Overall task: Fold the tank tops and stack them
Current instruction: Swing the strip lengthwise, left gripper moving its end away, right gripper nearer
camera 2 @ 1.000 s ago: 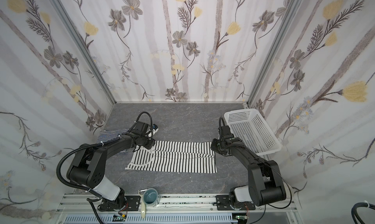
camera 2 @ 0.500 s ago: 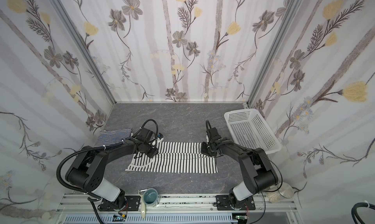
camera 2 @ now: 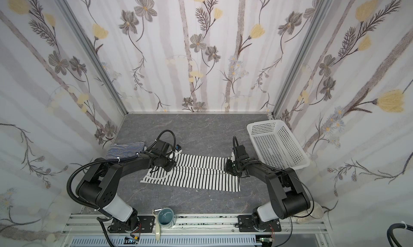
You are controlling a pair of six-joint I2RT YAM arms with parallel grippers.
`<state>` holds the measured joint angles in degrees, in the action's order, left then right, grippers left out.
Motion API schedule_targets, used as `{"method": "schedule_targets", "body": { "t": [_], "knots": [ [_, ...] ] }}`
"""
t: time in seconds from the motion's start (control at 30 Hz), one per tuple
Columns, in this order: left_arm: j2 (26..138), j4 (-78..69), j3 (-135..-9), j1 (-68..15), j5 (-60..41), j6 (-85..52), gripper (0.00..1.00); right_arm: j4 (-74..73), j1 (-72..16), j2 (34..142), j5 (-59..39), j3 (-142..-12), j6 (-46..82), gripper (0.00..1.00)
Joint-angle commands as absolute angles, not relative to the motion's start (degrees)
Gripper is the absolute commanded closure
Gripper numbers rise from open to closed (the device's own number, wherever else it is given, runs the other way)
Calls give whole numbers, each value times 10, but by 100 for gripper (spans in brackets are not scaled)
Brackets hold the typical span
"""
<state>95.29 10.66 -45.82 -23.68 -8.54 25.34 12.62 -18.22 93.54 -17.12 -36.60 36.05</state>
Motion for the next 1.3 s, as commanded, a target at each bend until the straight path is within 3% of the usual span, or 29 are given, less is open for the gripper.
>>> {"method": "schedule_targets", "body": {
  "t": [0.0,0.33,0.47,0.57,0.63,0.97,1.27],
  "knots": [
    [995,193,-489,-236,-38,268,63,165,-172,930,-123,-365,367,81],
    [1175,232,-768,-237,-29,272,64,135,-204,918,-137,-353,384,80],
    [1172,245,-809,-237,-33,268,63,133,-210,849,-124,-354,387,70],
    [1132,247,-799,-237,-49,252,60,144,-210,821,-106,-367,379,51],
    [1100,248,-779,-238,-68,241,59,158,-209,825,-93,-384,370,44],
    [995,247,-611,-243,-111,234,59,152,-172,933,-84,-455,336,44],
    [1026,236,-585,-243,-92,225,60,141,-165,975,-95,-472,333,41]
  ]
}}
